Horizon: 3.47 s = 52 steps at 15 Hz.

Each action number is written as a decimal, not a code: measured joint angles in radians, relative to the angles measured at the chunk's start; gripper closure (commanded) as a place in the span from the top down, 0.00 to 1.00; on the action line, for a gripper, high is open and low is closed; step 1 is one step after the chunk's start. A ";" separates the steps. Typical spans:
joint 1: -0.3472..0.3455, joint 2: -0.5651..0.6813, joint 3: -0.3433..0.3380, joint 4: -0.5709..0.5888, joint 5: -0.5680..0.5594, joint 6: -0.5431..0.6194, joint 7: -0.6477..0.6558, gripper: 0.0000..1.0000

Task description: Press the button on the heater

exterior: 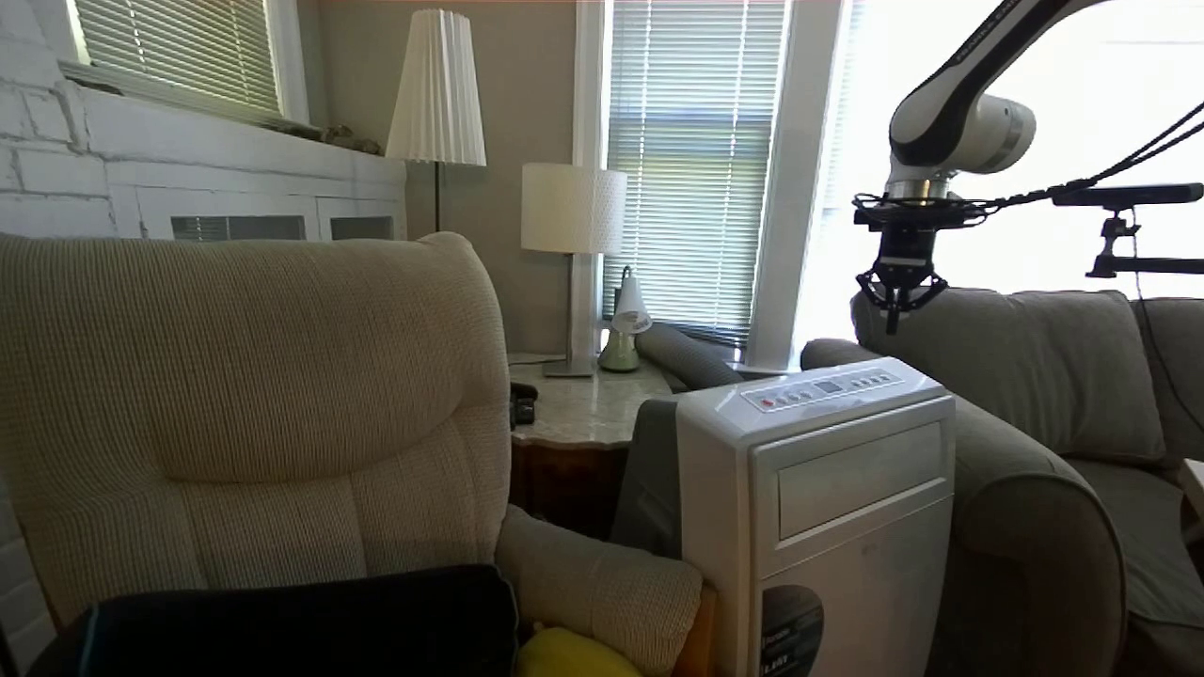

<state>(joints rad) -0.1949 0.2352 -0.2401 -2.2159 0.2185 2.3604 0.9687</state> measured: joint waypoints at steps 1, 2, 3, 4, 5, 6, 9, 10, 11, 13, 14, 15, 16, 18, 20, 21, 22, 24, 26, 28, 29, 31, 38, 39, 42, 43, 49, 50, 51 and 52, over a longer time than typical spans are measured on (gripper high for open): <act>0.000 0.001 0.001 -0.010 0.000 0.023 0.000 0.00; 0.001 0.003 0.002 -0.019 0.000 0.039 0.000 0.00; 0.001 0.005 0.003 -0.026 0.000 0.048 0.000 0.00; 0.001 0.008 0.003 -0.032 0.000 0.055 0.000 0.00; 0.001 0.012 0.003 -0.037 0.000 0.062 0.000 0.00; 0.001 0.016 0.003 -0.040 0.000 0.067 0.000 0.00; 0.001 0.023 0.003 -0.053 0.003 0.082 0.000 0.00; 0.001 0.023 0.004 -0.058 0.007 0.089 0.000 0.00; 0.001 0.024 0.006 -0.062 0.014 0.095 0.000 0.00; 0.001 0.026 0.009 -0.067 0.022 0.101 0.000 0.00; 0.001 0.026 0.011 -0.070 0.025 0.102 0.000 0.00; 0.001 0.027 0.013 -0.073 0.027 0.102 0.000 0.00; 0.001 0.028 0.014 -0.076 0.030 0.104 0.000 0.00; 0.001 0.032 0.015 -0.082 0.032 0.110 0.000 0.01; 0.001 0.038 0.015 -0.084 0.032 0.111 0.000 0.01; 0.001 0.039 0.015 -0.084 0.032 0.111 0.000 0.01; 0.001 0.040 0.015 -0.084 0.032 0.111 0.000 0.01; 0.001 0.040 0.015 -0.083 0.032 0.111 0.000 0.00; 0.001 0.040 0.015 -0.083 0.031 0.111 0.000 0.00; 0.002 0.040 0.014 -0.083 0.031 0.111 0.000 0.00; 0.002 0.041 0.014 -0.083 0.031 0.111 0.000 0.00; 0.002 0.044 0.014 -0.083 0.031 0.111 0.000 0.00; 0.002 0.054 0.014 -0.083 0.032 0.122 0.000 0.00; 0.002 0.055 0.015 -0.083 0.032 0.128 0.000 0.00; 0.002 0.061 0.018 -0.083 0.035 0.148 0.000 0.00; 0.002 0.064 0.019 -0.083 0.035 0.152 0.000 0.00; 0.002 0.079 0.027 -0.083 0.037 0.164 0.000 0.00; 0.002 0.081 0.029 -0.083 0.037 0.167 0.000 0.00; 0.002 0.083 0.030 -0.083 0.037 0.172 -0.001 0.00; 0.002 0.085 0.031 -0.083 0.038 0.178 -0.001 0.00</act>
<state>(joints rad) -0.1924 0.3200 -0.2088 -2.2992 0.2563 2.5384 0.9675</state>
